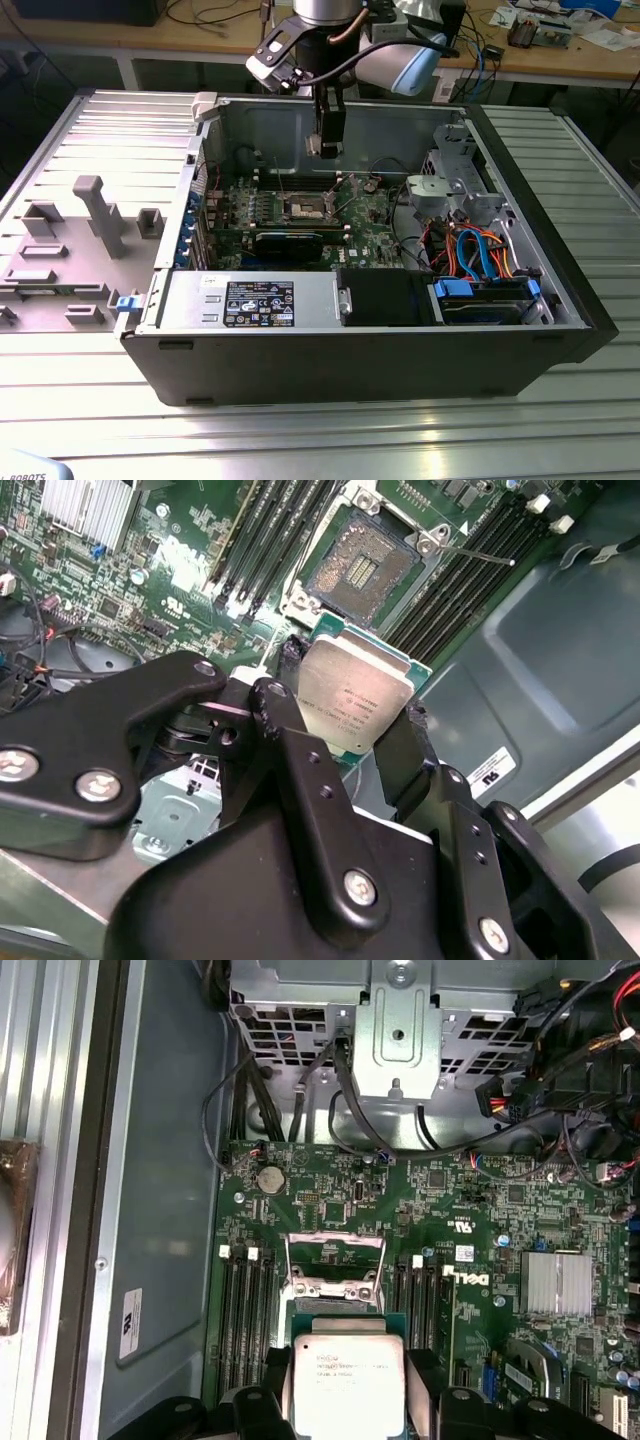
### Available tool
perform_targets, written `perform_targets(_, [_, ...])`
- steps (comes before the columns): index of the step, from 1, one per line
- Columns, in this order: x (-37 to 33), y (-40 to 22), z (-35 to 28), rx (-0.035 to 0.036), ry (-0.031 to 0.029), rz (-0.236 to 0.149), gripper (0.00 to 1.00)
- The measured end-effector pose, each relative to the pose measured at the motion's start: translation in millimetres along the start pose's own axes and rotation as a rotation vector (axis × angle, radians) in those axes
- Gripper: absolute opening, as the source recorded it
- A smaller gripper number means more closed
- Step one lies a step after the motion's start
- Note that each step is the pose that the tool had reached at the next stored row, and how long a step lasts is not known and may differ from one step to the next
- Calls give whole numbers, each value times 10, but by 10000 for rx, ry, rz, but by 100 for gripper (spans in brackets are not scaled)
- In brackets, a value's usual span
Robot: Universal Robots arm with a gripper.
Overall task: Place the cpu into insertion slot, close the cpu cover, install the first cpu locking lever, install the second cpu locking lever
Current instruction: 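Place the cpu into insertion slot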
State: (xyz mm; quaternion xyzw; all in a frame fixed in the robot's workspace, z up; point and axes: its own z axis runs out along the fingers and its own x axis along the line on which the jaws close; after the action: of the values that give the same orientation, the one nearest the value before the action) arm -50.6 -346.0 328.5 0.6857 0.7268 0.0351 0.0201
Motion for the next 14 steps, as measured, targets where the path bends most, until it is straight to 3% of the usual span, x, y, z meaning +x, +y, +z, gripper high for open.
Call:
perform_targets(2, [0, -11, 31, -1, 1, 2, 54])
perform_targets(10, [0, -15, 39, -1, 2, 3, 54])
perform_targets(14, [0, -25, 77, 5, -3, 33, 54])
